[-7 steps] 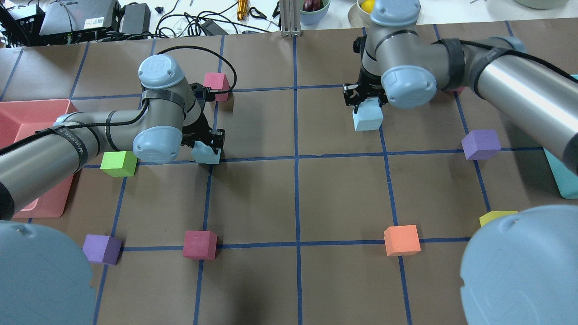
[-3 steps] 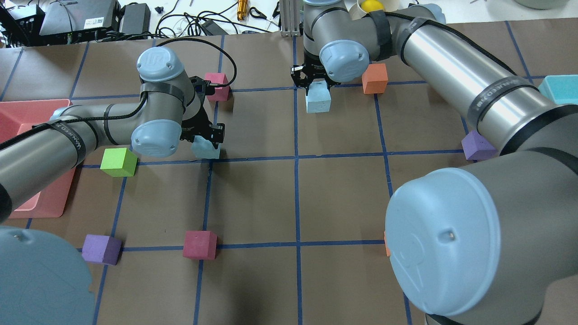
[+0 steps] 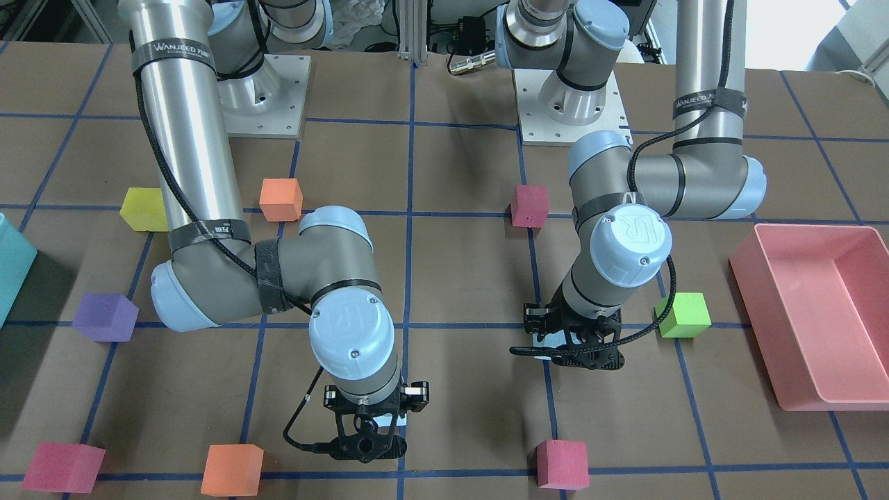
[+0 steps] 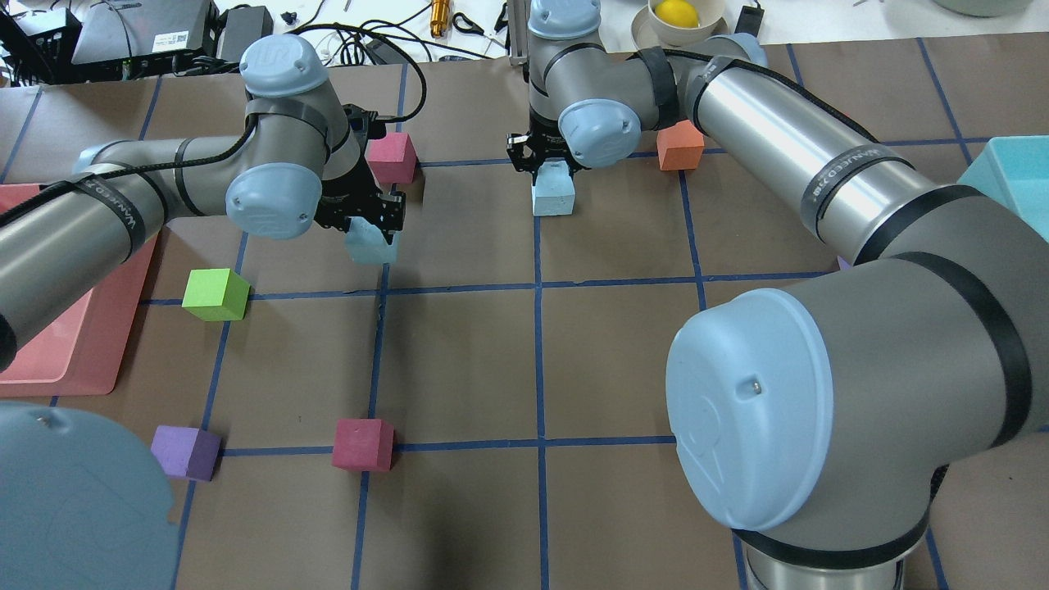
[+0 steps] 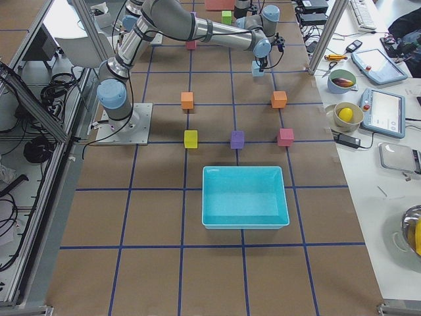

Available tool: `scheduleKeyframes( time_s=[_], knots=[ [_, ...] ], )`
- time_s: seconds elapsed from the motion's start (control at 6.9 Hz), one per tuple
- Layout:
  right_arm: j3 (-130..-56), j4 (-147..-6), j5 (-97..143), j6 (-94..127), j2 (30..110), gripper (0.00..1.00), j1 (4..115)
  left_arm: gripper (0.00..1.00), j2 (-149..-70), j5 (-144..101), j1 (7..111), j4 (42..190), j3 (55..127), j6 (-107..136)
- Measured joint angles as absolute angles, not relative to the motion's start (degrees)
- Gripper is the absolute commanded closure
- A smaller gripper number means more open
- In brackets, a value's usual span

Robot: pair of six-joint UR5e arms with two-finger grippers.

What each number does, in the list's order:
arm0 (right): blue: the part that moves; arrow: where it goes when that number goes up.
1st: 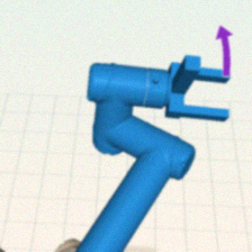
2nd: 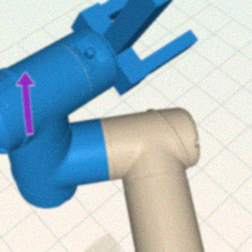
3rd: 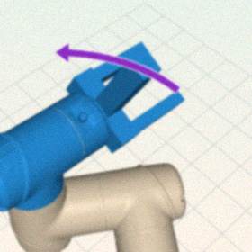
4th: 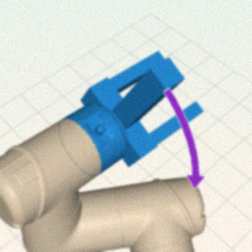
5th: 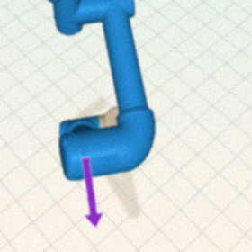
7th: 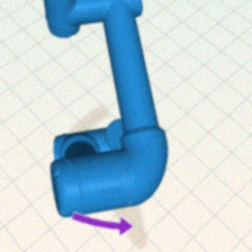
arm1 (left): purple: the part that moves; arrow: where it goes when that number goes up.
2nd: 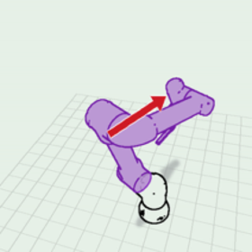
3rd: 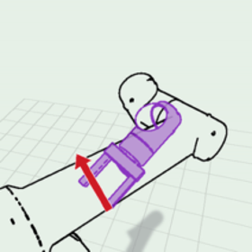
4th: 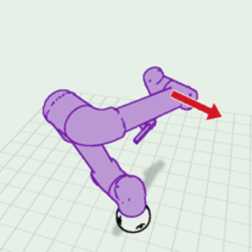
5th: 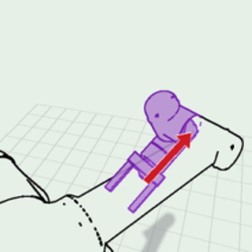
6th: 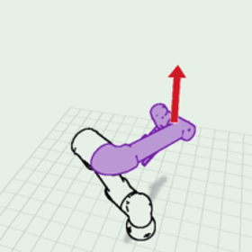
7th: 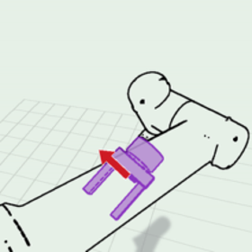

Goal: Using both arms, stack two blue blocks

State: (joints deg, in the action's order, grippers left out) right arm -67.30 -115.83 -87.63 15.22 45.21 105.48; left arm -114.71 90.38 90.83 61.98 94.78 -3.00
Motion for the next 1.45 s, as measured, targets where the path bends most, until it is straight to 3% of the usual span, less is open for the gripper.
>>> scheduleKeyframes(
  time_s=[0.29, 0.43, 0.58, 1.45],
  knots=[
    [-64.76, -116.02, -87.21, 17.12, 43.35, 0.96, 105.96, 1.0, -115.88, 90.05, 91.09, 66.2, 89.36, -1.15],
    [-63.94, -116.02, -87.14, 17.74, 42.6, 0.57, 106.11, 1.0, -116.64, 89.99, 91.11, 67.53, 86.97, -0.97],
    [-63.63, -116.04, -87.13, 17.9, 42.17, 0.01, 106.23, 1.0, -117.54, 89.95, 91.13, 68.69, 84.76, -0.93],
    [-63.86, -110.42, -87.93, 17.99, 47.08, 0.0, 105.17, 1.0, -121.55, 89.82, 92.82, 72.05, 76.51, 0.0]
  ],
)
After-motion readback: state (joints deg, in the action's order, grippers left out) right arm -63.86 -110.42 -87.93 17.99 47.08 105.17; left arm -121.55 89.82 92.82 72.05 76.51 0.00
